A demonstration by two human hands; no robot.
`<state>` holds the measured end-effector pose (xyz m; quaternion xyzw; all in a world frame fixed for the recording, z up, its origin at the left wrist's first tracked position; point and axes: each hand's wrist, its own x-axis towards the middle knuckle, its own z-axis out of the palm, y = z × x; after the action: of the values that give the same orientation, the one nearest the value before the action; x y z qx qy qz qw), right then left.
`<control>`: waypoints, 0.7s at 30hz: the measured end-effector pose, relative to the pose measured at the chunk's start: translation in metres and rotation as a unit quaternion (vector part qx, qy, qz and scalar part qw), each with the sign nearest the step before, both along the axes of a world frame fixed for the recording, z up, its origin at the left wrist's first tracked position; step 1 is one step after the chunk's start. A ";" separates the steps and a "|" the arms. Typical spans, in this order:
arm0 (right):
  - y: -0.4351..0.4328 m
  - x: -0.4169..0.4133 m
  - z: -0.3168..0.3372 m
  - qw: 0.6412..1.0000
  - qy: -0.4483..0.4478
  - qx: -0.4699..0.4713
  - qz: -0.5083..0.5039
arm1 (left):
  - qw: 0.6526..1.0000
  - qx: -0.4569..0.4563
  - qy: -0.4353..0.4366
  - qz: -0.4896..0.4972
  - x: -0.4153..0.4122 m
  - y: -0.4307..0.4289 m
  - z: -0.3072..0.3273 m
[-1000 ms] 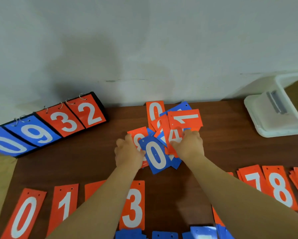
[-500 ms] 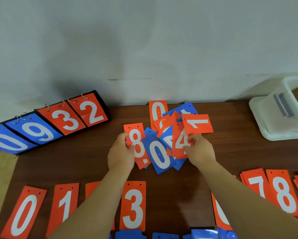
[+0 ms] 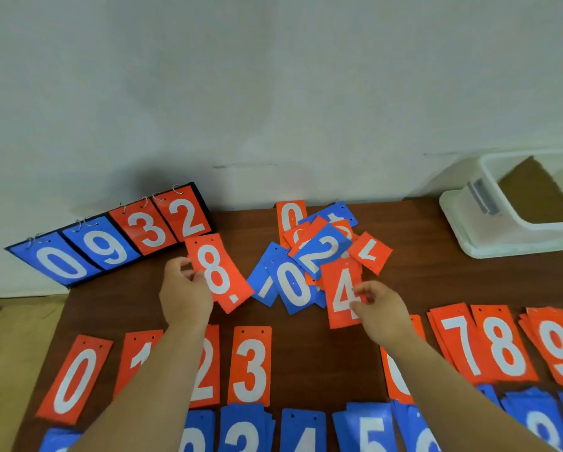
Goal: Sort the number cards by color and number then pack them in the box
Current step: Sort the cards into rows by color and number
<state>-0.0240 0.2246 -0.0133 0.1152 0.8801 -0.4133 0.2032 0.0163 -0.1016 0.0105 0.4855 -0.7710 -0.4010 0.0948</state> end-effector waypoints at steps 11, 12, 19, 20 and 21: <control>0.028 0.043 0.039 0.986 -0.004 -0.158 -0.050 | 0.991 0.088 0.087 0.041 0.072 0.061 0.042; 0.033 0.050 0.040 0.985 -0.005 -0.166 -0.053 | 0.991 0.094 0.088 0.040 0.079 0.068 0.043; 0.073 0.088 0.035 0.985 -0.022 -0.167 -0.027 | 0.988 0.091 0.113 0.060 0.144 0.113 0.040; 0.075 0.090 0.032 0.986 -0.025 -0.164 -0.024 | 0.988 0.091 0.107 0.067 0.153 0.116 0.039; 0.076 0.092 0.028 0.986 -0.031 -0.160 -0.026 | 0.988 0.092 0.101 0.073 0.162 0.119 0.038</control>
<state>0.0679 0.3007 0.0152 0.1169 0.7927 -0.5502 0.2348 0.1779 0.0171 0.0481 0.5040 -0.6802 -0.5090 0.1558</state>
